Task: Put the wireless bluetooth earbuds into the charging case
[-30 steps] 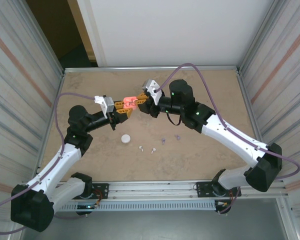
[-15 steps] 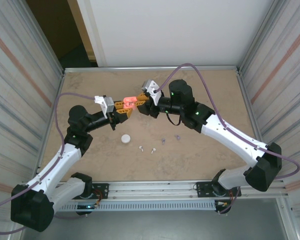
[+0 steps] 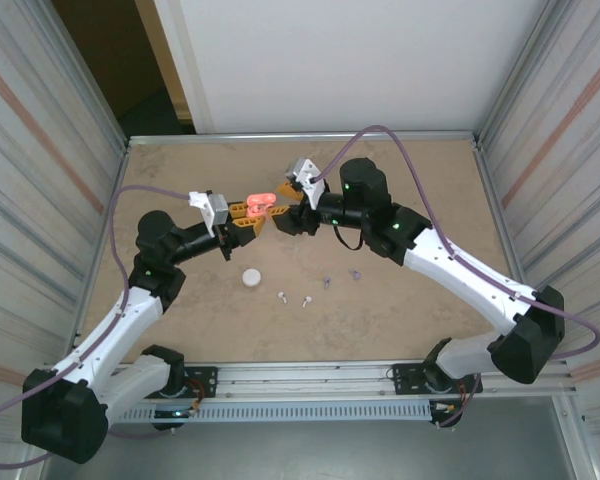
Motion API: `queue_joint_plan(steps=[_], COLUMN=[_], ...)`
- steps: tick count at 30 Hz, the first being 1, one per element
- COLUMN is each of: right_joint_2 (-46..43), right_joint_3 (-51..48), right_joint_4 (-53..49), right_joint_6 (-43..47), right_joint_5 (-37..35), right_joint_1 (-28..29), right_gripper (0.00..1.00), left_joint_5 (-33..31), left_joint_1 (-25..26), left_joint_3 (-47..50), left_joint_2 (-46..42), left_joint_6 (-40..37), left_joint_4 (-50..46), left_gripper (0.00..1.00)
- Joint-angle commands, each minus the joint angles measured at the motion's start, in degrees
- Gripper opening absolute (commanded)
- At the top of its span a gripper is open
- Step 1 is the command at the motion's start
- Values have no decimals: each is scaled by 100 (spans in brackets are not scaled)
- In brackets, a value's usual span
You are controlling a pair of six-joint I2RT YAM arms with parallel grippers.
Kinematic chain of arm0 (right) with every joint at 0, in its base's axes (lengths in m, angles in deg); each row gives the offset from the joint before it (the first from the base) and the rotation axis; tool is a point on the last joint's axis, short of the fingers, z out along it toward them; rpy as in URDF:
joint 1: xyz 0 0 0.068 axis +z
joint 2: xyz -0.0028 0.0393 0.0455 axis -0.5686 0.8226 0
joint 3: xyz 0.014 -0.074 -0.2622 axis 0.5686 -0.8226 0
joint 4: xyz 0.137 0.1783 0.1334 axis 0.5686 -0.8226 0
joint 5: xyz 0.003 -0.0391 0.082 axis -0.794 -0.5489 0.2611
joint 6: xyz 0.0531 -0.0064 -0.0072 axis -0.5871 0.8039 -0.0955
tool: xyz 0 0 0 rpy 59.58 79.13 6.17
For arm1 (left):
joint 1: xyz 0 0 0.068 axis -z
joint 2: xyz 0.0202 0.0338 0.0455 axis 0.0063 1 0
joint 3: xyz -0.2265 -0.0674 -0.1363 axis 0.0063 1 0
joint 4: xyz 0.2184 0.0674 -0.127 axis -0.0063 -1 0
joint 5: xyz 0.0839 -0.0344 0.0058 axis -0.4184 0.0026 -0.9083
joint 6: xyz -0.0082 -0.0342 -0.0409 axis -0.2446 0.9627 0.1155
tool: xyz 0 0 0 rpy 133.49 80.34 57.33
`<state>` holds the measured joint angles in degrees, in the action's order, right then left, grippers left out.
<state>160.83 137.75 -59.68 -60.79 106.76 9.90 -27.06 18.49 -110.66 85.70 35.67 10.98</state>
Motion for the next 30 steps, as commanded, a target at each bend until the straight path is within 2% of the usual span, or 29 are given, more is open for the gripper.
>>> queue_joint_plan(steps=[1, 4, 11, 14, 22, 30], right_joint_2=[-308, -439, -777, -896, -1075, -1292], right_joint_3=[-41, -234, -963, -1284, -1918, -2356], right_joint_4=[254, 440, 1424, 1859, 2217, 2303], right_joint_6=[-414, -745, -1932, -2516, -3579, -3830], right_joint_5=[113, 208, 603, 897, 1338, 1678], right_joint_1=[-216, -463, -1131, -1433, -2138, -2333], right_gripper=[60, 68, 98, 99, 99, 99], left_joint_5=[127, 142, 237, 280, 318, 278], left_joint_1=[40, 40, 40, 44, 40, 120], left_joint_3=[-169, -169, -178, -189, -343, -504], left_joint_2=[-41, -50, -54, -102, -402, -502], left_joint_6=[69, 70, 138, 101, -409, -450], left_joint_4=[201, 211, 290, 273, -312, -509], left_gripper=[0, 0, 0, 0, 0, 0])
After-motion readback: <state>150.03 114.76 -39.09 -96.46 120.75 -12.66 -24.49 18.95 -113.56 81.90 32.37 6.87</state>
